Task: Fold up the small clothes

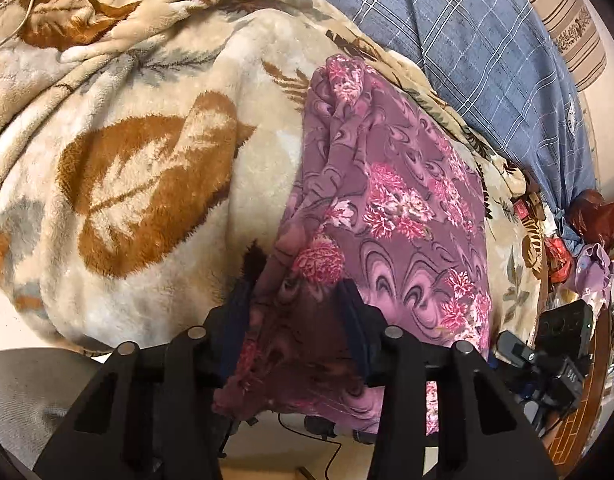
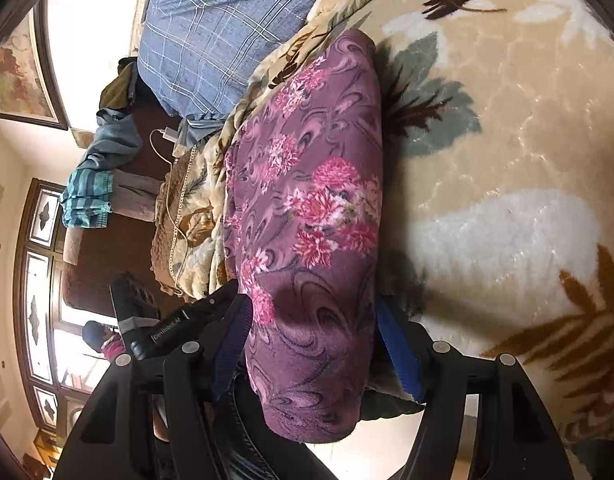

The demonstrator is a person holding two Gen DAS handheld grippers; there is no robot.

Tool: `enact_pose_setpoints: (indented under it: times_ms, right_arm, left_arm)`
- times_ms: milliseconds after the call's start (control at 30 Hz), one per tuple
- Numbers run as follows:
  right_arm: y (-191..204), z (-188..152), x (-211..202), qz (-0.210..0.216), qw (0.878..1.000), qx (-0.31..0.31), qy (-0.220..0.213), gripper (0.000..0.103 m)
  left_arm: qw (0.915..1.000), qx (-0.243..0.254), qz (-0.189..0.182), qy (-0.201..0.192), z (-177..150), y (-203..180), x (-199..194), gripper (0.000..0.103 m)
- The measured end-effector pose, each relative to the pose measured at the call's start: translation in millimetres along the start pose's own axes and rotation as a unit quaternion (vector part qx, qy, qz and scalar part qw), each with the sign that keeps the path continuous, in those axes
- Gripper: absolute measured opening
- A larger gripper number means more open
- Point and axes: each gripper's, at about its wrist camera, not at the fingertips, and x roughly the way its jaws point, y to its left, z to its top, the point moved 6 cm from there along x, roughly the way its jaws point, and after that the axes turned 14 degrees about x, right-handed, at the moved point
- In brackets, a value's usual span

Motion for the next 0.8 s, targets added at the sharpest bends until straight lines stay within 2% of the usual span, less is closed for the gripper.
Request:
enact_pose_setpoints:
  times_ms: [100,267,300,333,367,467,500,567,667,767,800]
  right_arm:
    - [-4,-3,6,-0.012,1.000,-0.005,0.002,0.067]
    - [-8,-3,15,-0.008,1.000,-0.003,0.013,0.067]
    - [-9,-2,18,0.001,1.000,0.006,0.020,0.064]
    - [-10,-3,20,0.011,0.999,0.011,0.028,0.062]
    - [-12,-3,22,0.017,0.999,0.016,0.034,0.053]
    - [-14,-2,17,0.014,0.999,0.021,0.036,0.037]
    - [-11,-2,10,0.012,0.999,0.017,0.030,0.033]
    - [1,-5,-10,-0.011,1.000,-0.007,0.005,0.030]
    - [12,-12,-39,-0.056,0.996,-0.057,-0.033,0.030]
    - [-14,-11,-38,-0.117,0.991,-0.063,-0.027,0.035]
    - [-25,-10,-33,-0.131,0.990,-0.054,-0.020,0.042]
  left_arm:
    - [0.9995,-0.022,-0.019,0.009,0,5,8,0.044]
    - [0.9964,-0.059,-0.056,0.026,-2,14,17,0.046]
    - [0.9959,-0.065,-0.059,0.024,-3,14,16,0.040]
    - [0.9946,-0.069,-0.073,0.026,-5,12,17,0.018]
    - [0.9928,-0.072,-0.090,0.032,-6,10,18,0.010]
    - [0.9946,-0.054,-0.085,0.028,-8,-1,7,0.008]
    - [0.9933,-0.058,-0.097,0.023,-9,-10,-3,0.008]
    - [0.9912,-0.056,-0.120,0.006,-12,-30,-19,0.008]
    - [0.9942,-0.025,-0.099,0.032,-25,-52,-8,0.008]
    - [0.9955,-0.011,-0.068,0.066,-43,-56,19,0.011]
    - [0.9953,-0.015,-0.076,0.057,-43,-55,19,0.011]
